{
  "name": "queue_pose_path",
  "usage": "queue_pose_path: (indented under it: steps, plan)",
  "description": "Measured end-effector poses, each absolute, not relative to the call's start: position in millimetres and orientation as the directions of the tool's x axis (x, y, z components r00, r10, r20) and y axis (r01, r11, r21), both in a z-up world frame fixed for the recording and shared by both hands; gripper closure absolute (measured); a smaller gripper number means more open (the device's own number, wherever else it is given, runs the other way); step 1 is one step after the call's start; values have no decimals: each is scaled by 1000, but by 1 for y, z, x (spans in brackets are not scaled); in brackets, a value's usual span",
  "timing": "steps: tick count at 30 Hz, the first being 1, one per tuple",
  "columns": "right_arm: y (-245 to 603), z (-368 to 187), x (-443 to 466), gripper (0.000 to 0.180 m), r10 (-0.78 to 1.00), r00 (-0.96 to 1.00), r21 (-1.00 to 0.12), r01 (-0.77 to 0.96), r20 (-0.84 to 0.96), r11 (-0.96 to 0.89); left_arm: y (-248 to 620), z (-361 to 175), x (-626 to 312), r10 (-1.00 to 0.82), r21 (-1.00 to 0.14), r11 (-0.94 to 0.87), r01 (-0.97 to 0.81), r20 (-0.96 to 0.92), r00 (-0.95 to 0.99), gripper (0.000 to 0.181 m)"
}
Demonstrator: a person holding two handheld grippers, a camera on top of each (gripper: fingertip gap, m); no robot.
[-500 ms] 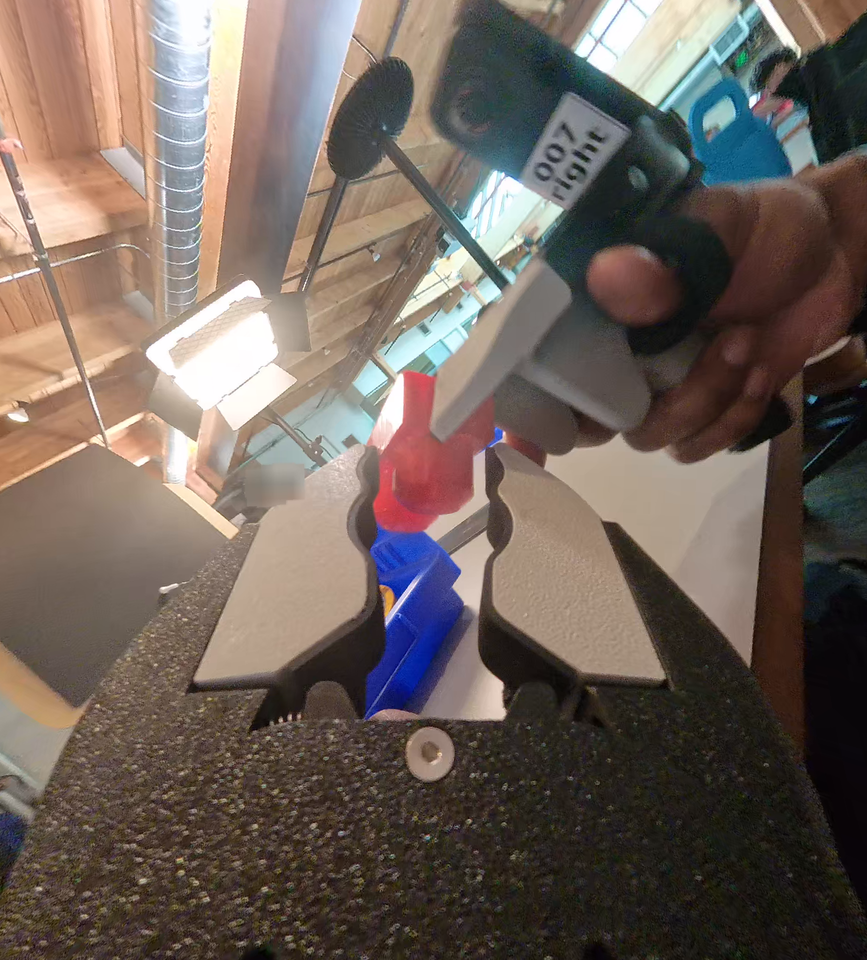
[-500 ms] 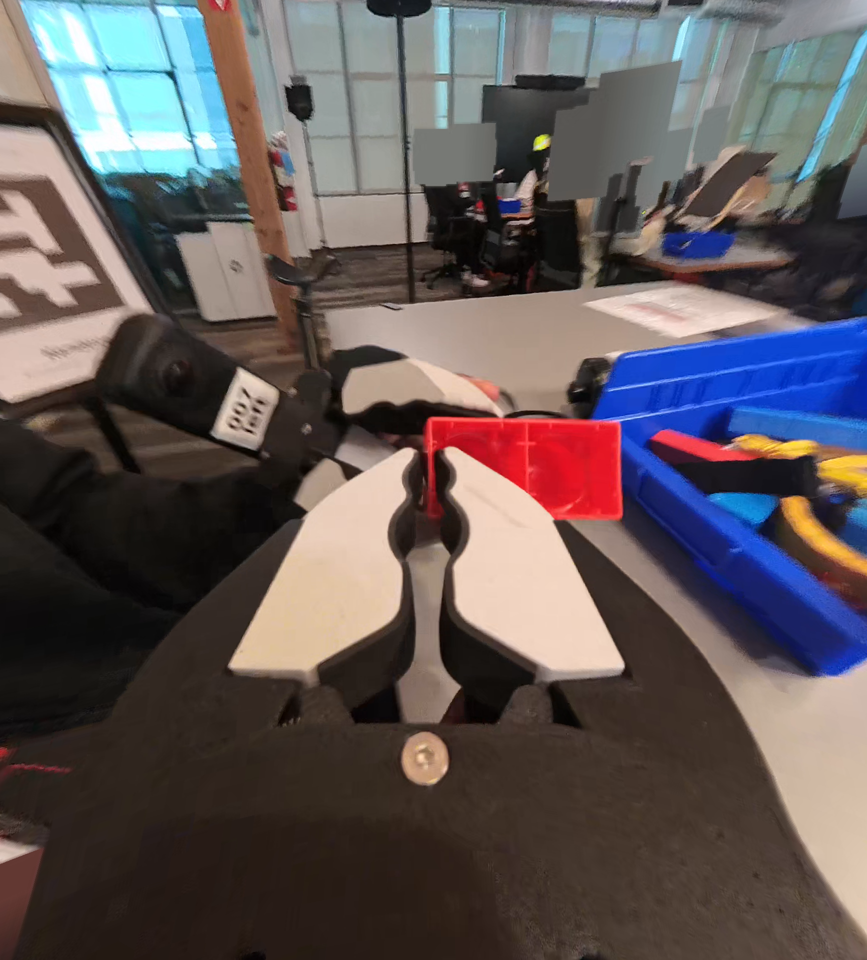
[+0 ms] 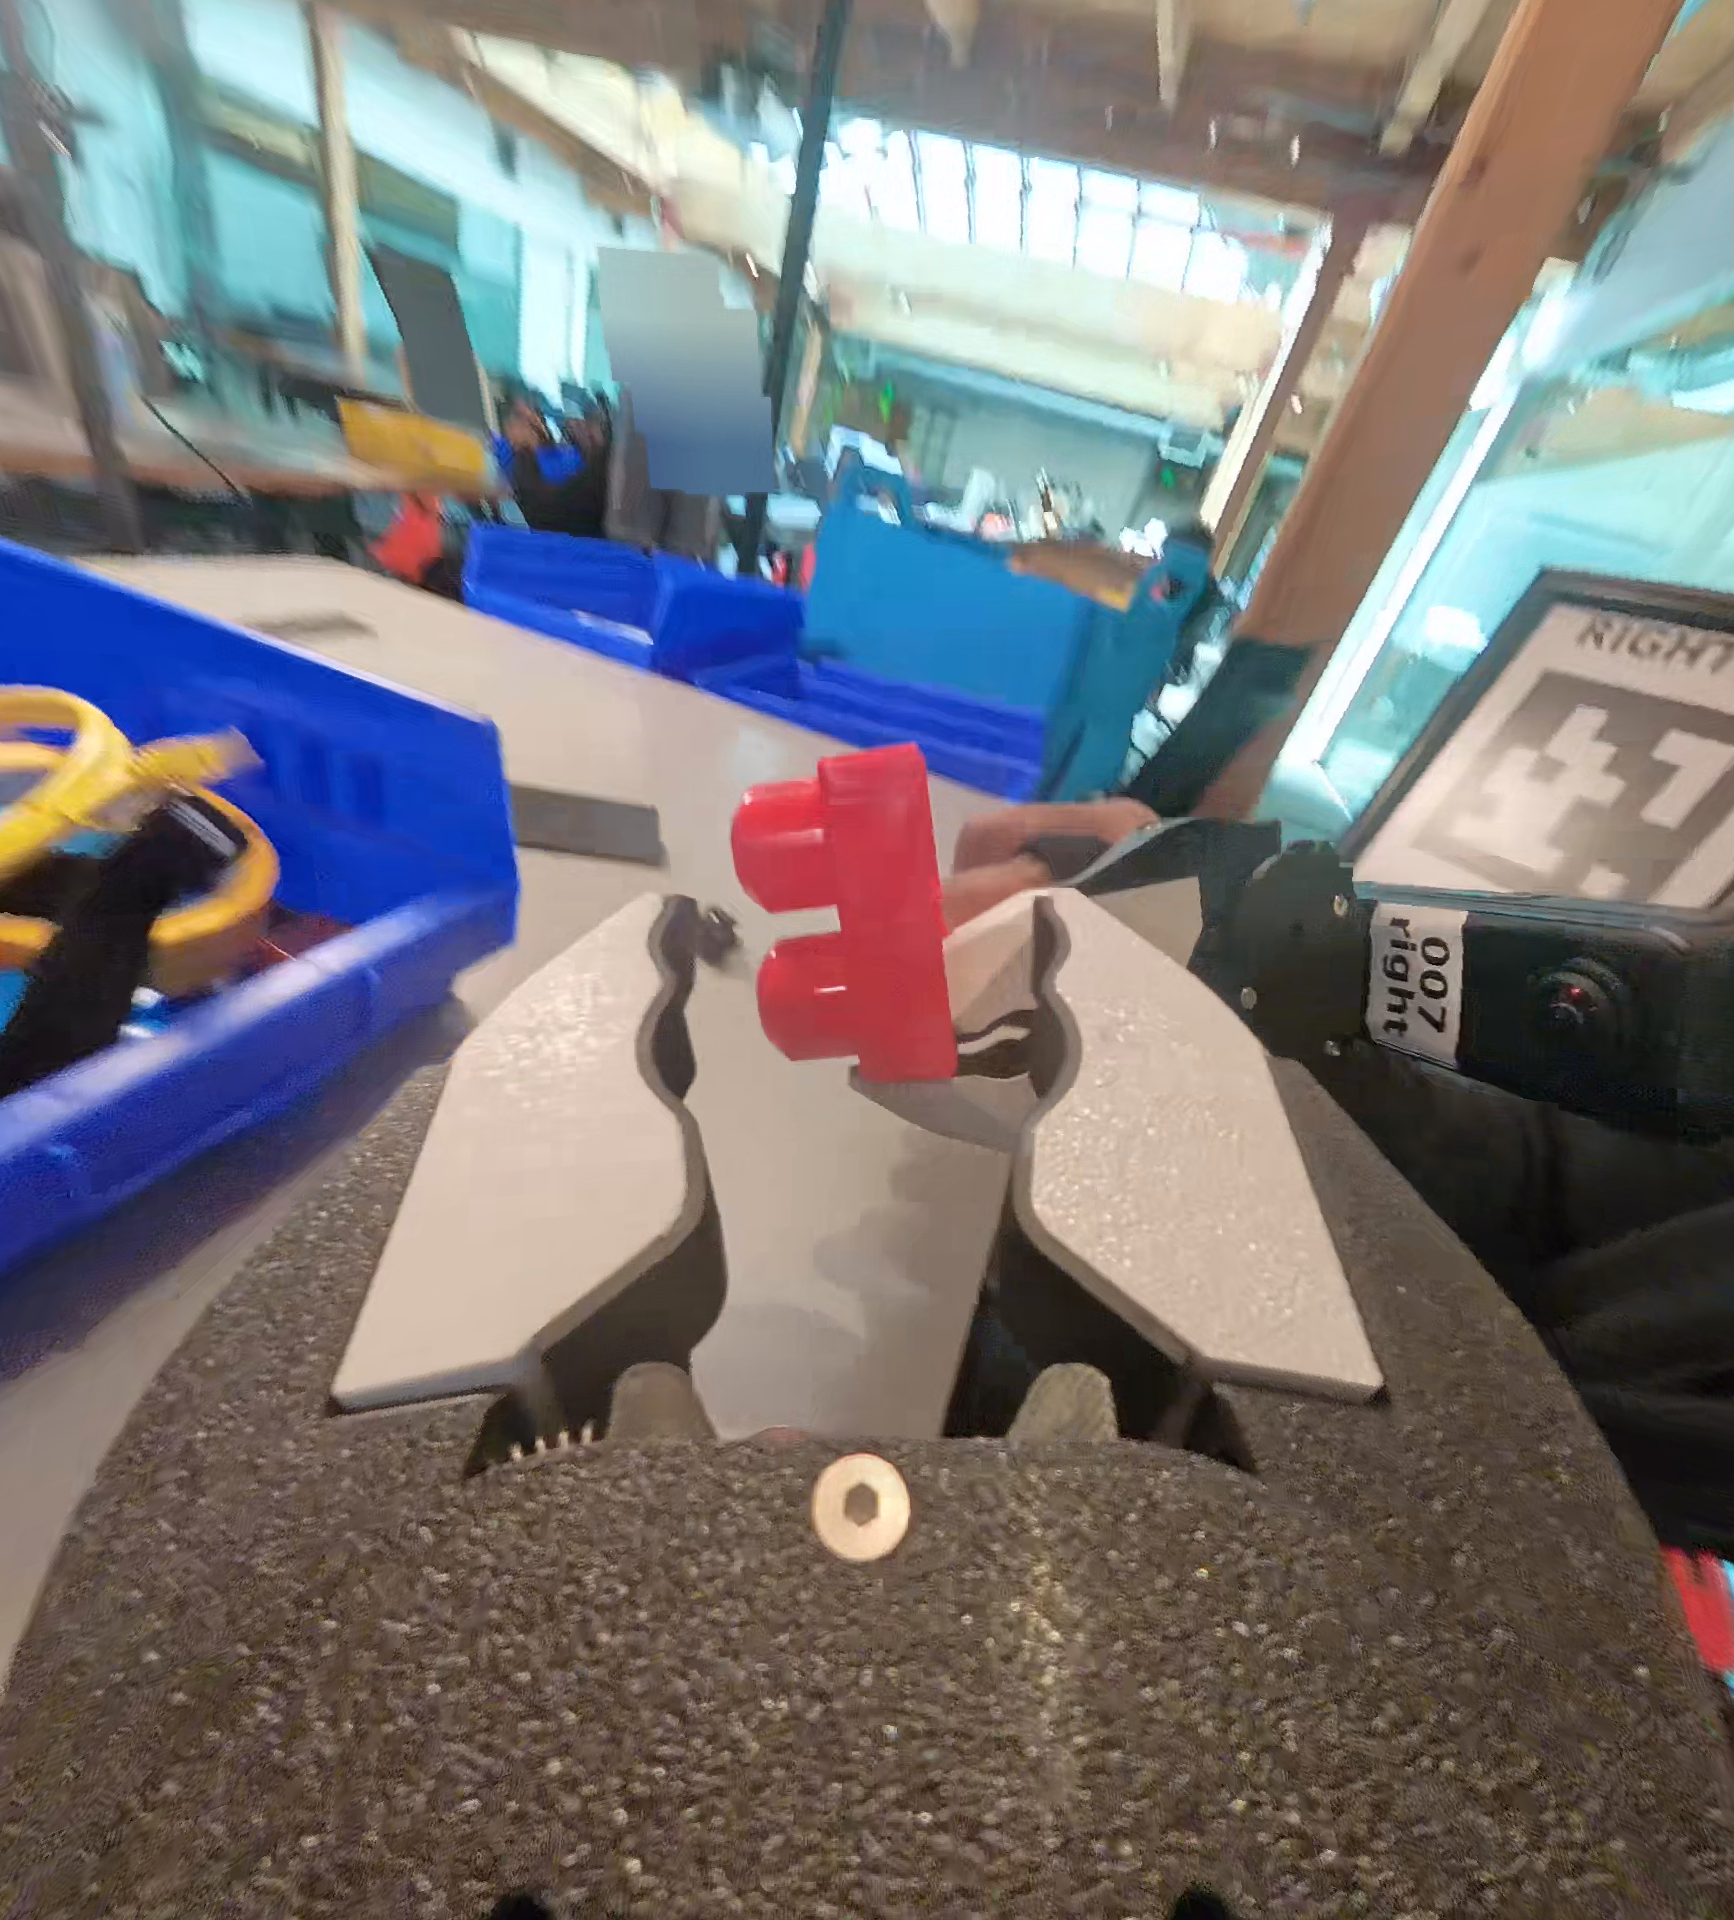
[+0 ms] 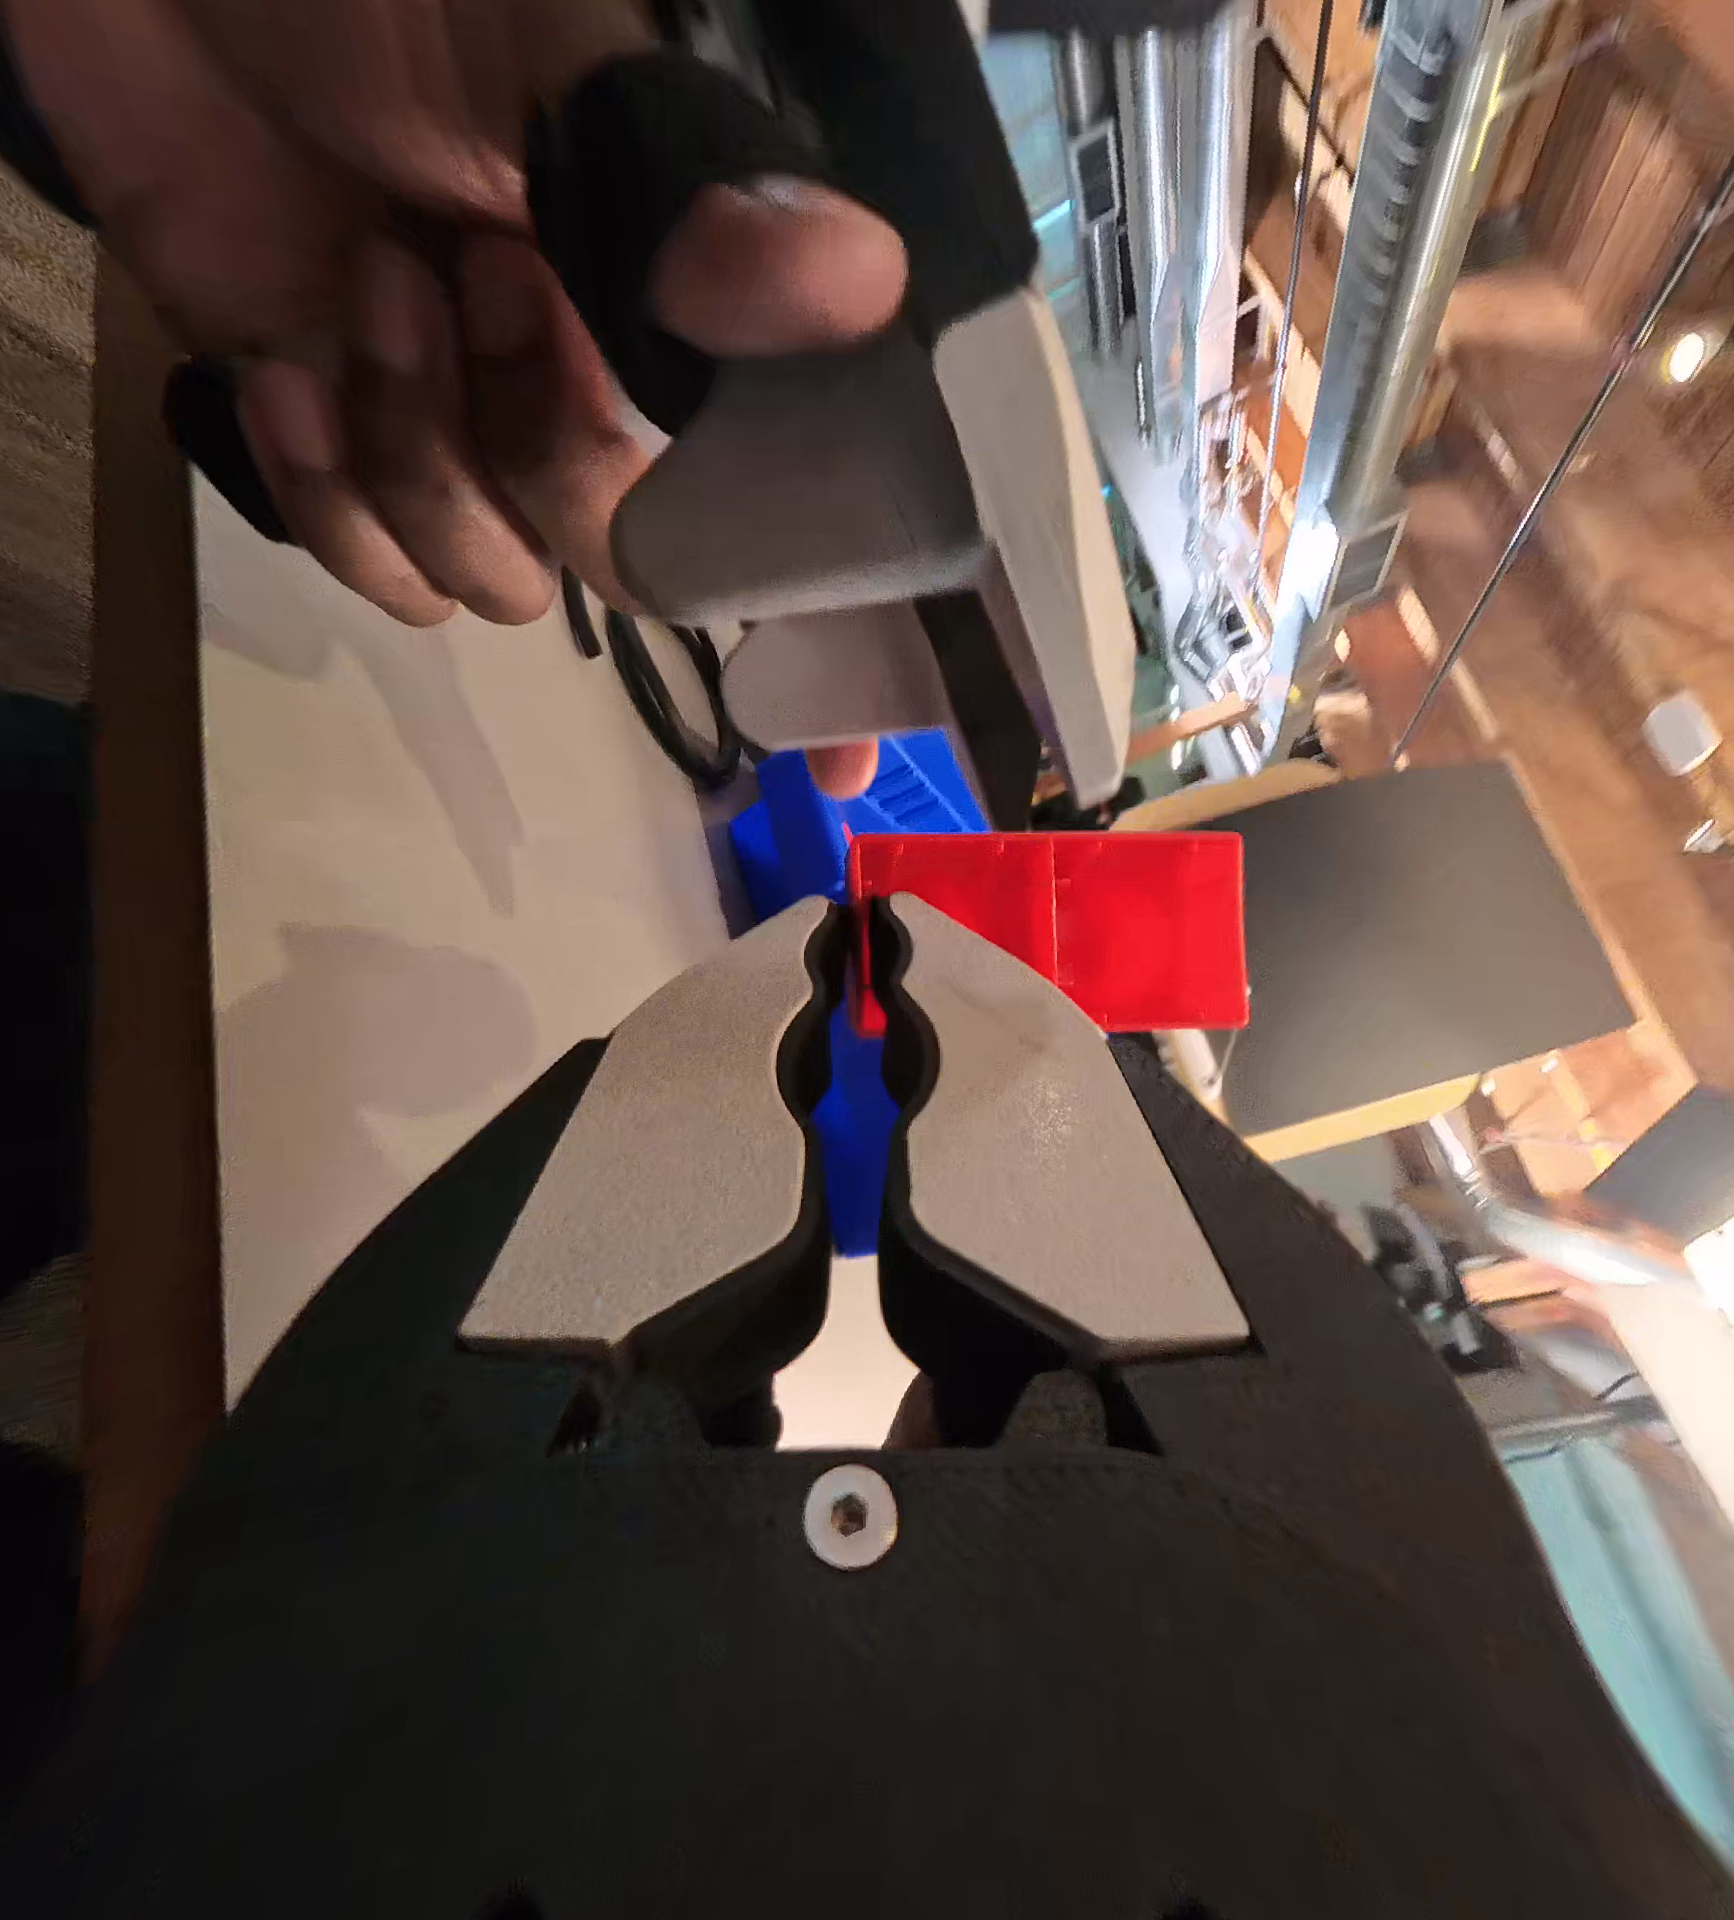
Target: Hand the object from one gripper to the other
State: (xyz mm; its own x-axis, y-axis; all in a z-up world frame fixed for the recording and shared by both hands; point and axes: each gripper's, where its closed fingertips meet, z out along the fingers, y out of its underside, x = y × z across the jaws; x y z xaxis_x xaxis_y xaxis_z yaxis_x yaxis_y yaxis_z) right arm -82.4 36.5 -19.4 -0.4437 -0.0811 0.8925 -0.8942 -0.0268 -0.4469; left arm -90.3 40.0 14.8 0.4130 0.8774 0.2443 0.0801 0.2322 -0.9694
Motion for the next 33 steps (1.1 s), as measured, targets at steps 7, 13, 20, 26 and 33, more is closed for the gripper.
queue_pose_path:
  steps: [7, 13, 20, 26, 33]
  plan:
    - [41, -30, -57, 176, -111, -302, -316, -939, 947, -137, 56, 2, -90, 776, -929, 322, 183, 370, 512, 131]
    - [45, -25, -57, 164, -167, -465, -489, -858, 869, -156, 40, 10, -88, 888, -987, 162, 16, 153, 434, 134]
    - [48, 11, -77, 142, -247, -867, -899, -436, 433, -43, 14, 31, -80, 917, -884, -382, -269, -399, 10, 134]
    - [51, 27, -74, 126, -288, -946, -986, -161, 146, 31, 29, 17, -90, 715, -676, -699, -233, -669, -202, 134]
    - [38, -6, -71, 127, -281, -948, -965, -202, 149, 168, 49, 5, -95, 588, -550, -806, -218, -785, -195, 134]
